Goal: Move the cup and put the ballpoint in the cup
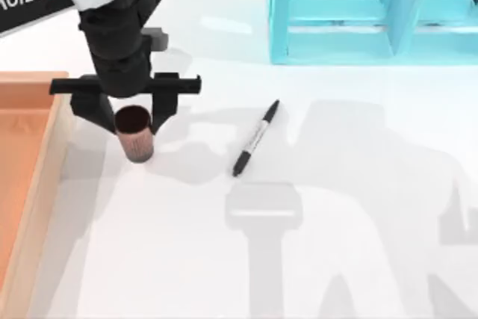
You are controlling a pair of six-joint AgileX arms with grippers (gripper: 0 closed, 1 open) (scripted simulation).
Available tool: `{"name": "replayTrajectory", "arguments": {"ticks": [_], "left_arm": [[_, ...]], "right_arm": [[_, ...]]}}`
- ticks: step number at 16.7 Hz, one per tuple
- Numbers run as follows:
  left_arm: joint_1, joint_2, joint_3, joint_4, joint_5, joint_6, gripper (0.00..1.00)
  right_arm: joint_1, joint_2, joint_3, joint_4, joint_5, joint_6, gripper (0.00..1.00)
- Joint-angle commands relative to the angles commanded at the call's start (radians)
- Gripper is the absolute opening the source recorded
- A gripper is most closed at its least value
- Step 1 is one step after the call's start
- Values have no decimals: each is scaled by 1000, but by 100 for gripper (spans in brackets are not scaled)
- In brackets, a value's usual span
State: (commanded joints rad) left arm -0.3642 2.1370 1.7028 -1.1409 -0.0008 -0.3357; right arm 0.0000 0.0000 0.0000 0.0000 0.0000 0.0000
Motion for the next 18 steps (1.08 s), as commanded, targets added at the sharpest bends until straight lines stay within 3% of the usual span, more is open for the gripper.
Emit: {"name": "replayTrajectory", "arguments": {"ticks": [11,18], "left_arm": [[0,0,0,0,0,0,98],[0,0,0,0,0,0,100]], "right_arm": [[0,0,0,0,0,0,100],[0,0,0,0,0,0,100]]}}
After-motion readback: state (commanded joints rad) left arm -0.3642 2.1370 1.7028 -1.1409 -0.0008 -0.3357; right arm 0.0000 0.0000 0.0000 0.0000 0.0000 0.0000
